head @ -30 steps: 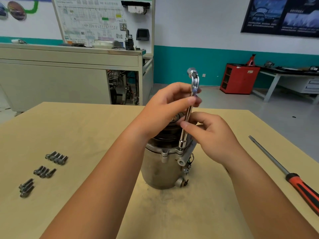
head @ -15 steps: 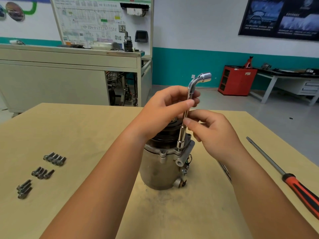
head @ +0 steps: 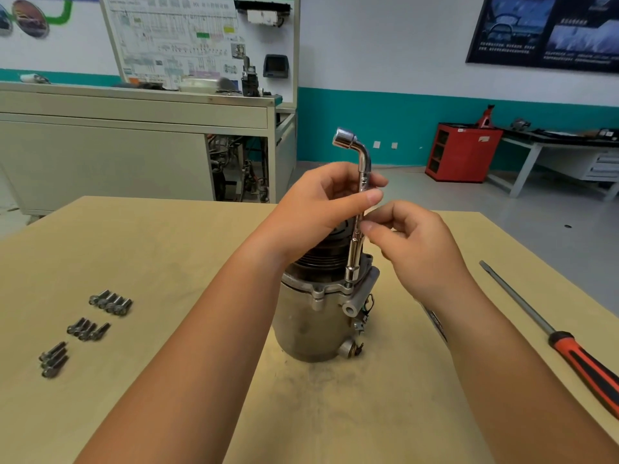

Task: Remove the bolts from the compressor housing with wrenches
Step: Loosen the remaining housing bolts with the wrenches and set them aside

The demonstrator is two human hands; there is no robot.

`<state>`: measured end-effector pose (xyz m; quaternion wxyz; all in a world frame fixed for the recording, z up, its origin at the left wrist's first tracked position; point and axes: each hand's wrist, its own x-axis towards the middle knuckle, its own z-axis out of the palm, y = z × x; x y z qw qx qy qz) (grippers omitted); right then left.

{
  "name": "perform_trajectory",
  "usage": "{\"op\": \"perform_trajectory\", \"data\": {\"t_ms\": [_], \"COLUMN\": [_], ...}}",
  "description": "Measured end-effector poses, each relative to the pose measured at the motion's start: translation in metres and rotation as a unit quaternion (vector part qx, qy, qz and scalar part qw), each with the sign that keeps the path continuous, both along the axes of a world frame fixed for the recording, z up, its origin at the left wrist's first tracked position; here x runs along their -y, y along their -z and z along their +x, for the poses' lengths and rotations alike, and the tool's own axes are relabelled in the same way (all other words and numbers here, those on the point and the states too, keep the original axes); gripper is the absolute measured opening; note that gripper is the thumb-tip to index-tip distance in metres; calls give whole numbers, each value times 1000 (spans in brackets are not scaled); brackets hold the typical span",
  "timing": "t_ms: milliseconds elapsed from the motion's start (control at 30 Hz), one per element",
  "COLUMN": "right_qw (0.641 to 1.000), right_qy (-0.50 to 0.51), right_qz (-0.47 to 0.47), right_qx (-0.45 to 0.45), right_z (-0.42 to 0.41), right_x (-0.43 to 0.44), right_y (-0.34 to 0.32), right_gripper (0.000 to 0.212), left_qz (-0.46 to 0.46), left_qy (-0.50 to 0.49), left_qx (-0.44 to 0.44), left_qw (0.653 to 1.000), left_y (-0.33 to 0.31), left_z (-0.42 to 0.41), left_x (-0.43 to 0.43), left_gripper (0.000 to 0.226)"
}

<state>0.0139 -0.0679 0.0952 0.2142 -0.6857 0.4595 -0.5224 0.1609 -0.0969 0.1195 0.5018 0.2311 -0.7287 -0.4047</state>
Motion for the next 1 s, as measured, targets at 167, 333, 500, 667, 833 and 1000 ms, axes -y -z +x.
{"op": "perform_trajectory", "data": {"t_ms": [167,333,500,667,833,1000], "right_qw": [1000,999,995,997,999,998], "right_qy": [7,13,-92,-74,-28,-68], "right_qz": [-12,-18,14,16,-20,-10], "right_qx": [-17,-44,-21,-14,6,-11], "right_z": [6,10,3,6,10,7], "right_x": [-4,-3,-5,-1,1,-1], "right_y": [-1,-4,-6,-4,-3,-3], "right_gripper": [17,15,17,15,24,11], "left_qz": [18,5,1,-13,-4,16], "left_qy": [37,48,60,49,13,39], "left_qx": [6,-1,-38,-51,-66,-33], "left_qw": [999,999,997,997,998,999], "left_y": [-1,-1,1,4,5,1], "left_z": [-1,-2,4,4,1,3], "left_x": [-5,-5,-2,0,0,-2], "left_gripper": [24,18,25,18,26,27]}}
